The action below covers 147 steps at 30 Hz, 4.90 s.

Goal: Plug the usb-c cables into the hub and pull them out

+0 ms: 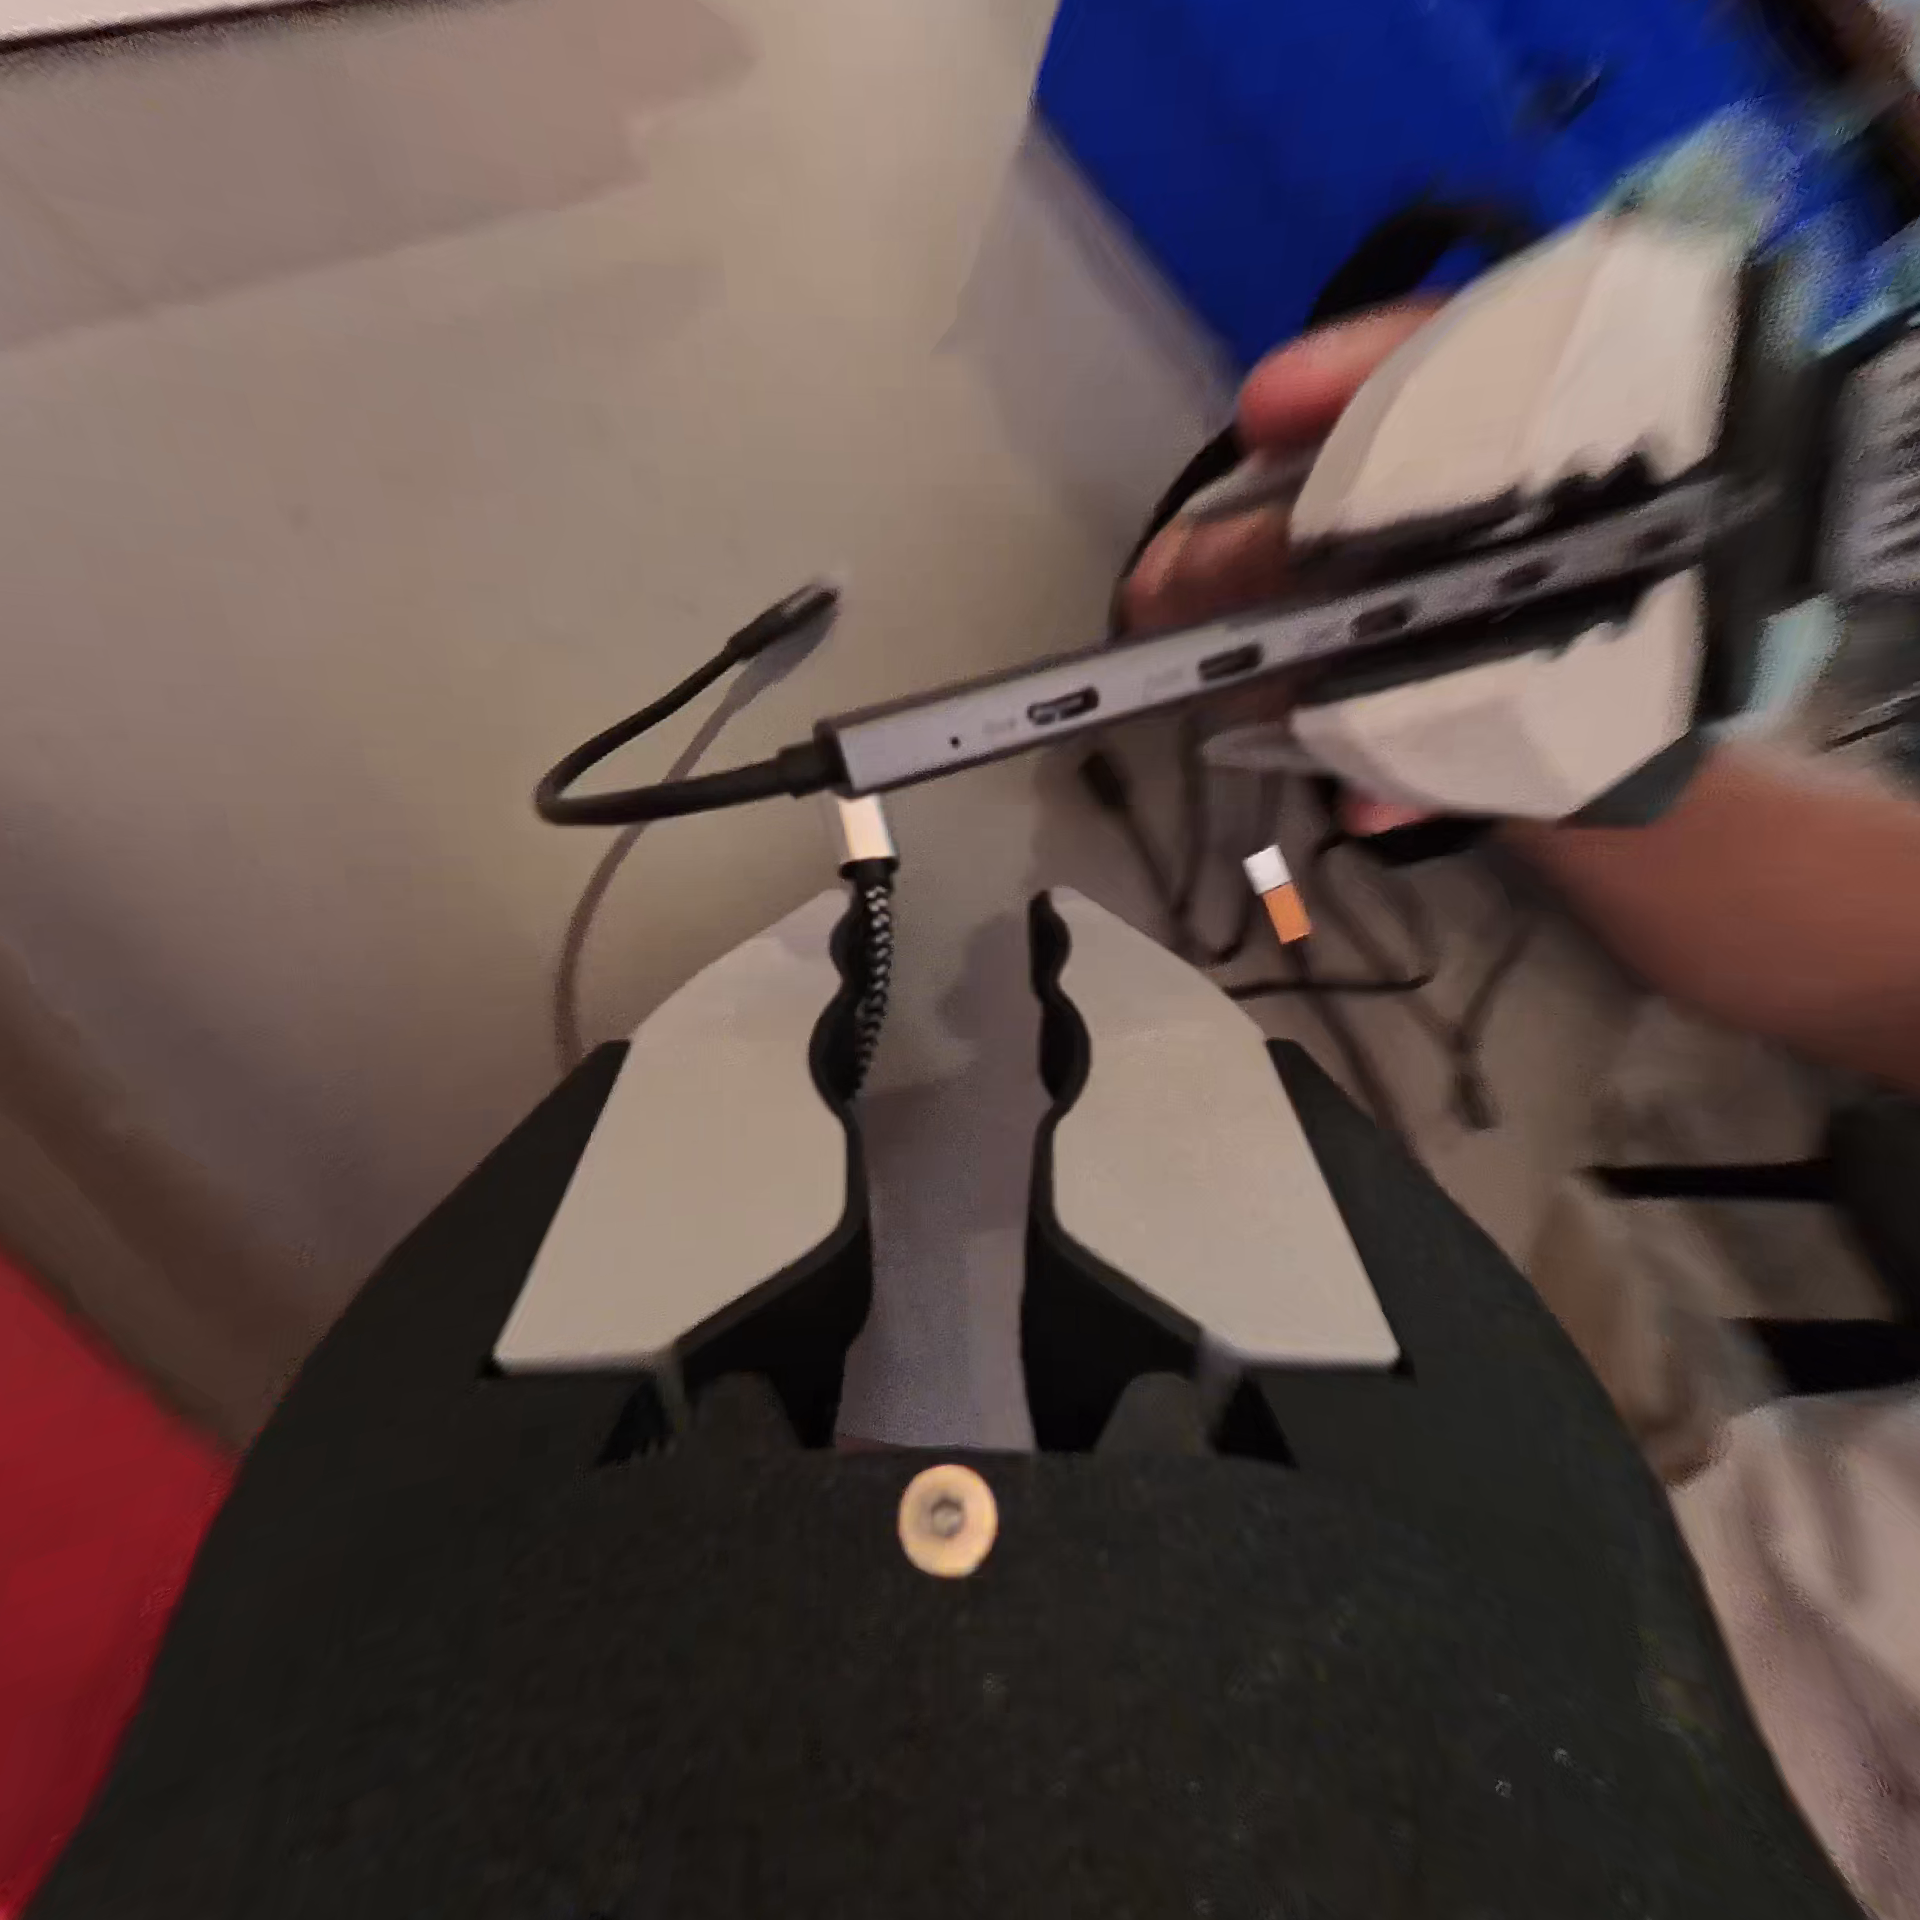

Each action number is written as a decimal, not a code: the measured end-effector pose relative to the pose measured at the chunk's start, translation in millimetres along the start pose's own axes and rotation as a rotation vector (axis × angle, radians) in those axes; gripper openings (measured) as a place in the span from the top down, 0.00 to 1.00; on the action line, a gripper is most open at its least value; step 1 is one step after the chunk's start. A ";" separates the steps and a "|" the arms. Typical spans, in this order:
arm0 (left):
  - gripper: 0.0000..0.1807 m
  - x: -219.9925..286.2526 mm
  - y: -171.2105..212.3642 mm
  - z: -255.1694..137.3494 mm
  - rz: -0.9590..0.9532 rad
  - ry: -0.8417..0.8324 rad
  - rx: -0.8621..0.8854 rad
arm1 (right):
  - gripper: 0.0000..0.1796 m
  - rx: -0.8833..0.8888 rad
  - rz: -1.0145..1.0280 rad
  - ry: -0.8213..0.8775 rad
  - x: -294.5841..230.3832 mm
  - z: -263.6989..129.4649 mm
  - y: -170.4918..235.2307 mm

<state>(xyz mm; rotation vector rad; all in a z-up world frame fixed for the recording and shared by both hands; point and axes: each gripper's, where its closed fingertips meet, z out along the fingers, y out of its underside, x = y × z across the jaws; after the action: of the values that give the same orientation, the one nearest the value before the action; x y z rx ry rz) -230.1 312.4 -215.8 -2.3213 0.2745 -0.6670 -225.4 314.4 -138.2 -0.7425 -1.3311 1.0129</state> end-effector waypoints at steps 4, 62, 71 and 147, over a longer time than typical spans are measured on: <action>0.72 24.0 -40.9 -27.5 -0.227 0.332 0.267 | 0.93 0.100 -0.004 0.068 8.3 -5.5 -18.9; 0.99 39.4 -54.9 -56.3 0.158 0.001 0.270 | 0.94 -0.105 -0.363 0.229 34.4 -15.0 8.4; 0.99 37.6 -32.4 -45.9 0.184 -0.043 0.086 | 0.94 -0.180 -0.624 0.183 11.8 -5.6 17.3; 0.98 9.3 -13.4 -26.7 0.184 -0.002 0.030 | 0.94 -0.303 -0.657 0.074 -8.1 7.0 57.1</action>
<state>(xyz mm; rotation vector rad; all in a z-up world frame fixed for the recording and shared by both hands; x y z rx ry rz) -236.4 303.7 -186.4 -2.2354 0.4673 -0.5734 -241.2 329.6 -192.0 -0.4965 -1.5355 0.2618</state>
